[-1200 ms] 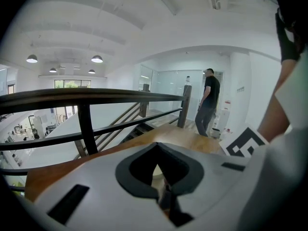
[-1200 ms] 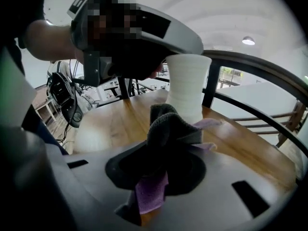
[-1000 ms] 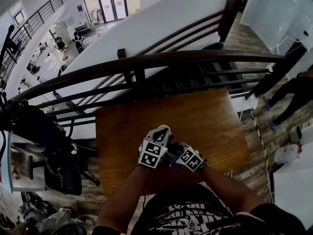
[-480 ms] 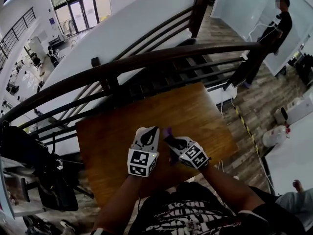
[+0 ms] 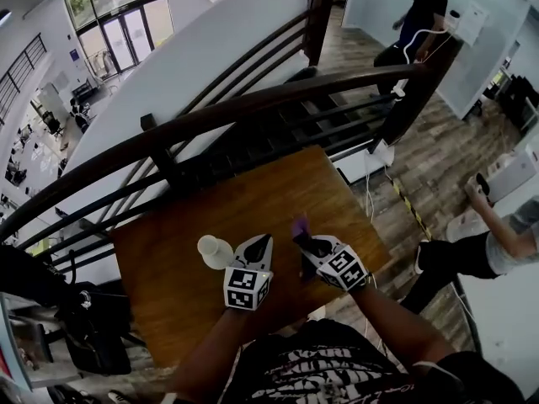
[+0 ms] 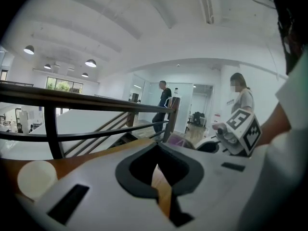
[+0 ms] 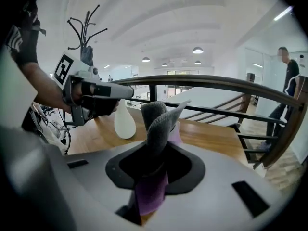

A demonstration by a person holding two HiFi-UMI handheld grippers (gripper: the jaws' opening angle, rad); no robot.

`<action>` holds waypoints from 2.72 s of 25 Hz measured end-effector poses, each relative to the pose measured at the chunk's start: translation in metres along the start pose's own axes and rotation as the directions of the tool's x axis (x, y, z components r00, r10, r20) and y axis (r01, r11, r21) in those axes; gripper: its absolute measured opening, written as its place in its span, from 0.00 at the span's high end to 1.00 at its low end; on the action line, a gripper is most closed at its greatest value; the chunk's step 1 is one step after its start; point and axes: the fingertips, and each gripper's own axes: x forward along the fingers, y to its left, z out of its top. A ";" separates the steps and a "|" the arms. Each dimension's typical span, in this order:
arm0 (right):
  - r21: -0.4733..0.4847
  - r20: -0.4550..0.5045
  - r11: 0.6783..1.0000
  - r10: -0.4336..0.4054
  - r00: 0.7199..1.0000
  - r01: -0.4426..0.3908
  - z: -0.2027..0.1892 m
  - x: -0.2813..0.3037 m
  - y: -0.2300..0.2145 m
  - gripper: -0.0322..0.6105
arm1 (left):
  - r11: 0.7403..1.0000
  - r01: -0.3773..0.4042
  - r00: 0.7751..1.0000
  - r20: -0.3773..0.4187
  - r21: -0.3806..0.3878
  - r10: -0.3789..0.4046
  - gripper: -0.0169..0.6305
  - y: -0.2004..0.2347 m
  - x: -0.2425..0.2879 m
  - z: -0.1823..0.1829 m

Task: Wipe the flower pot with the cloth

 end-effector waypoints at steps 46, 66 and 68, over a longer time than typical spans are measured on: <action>-0.013 0.143 0.996 0.091 0.986 -0.090 -0.060 -0.091 -0.112 0.57 | 0.937 -0.329 0.939 -0.143 -0.120 0.312 0.98 -0.101 0.000 -0.090; 0.012 0.367 1.000 0.011 0.930 -0.016 -0.075 -0.249 0.114 0.95 | 0.914 -0.362 0.898 0.193 -0.185 0.395 0.98 -0.210 -0.215 -0.095; 0.015 0.370 1.000 0.013 0.929 -0.020 -0.076 -0.258 0.126 0.95 | 0.914 -0.361 0.899 0.190 -0.187 0.394 0.98 -0.219 -0.227 -0.099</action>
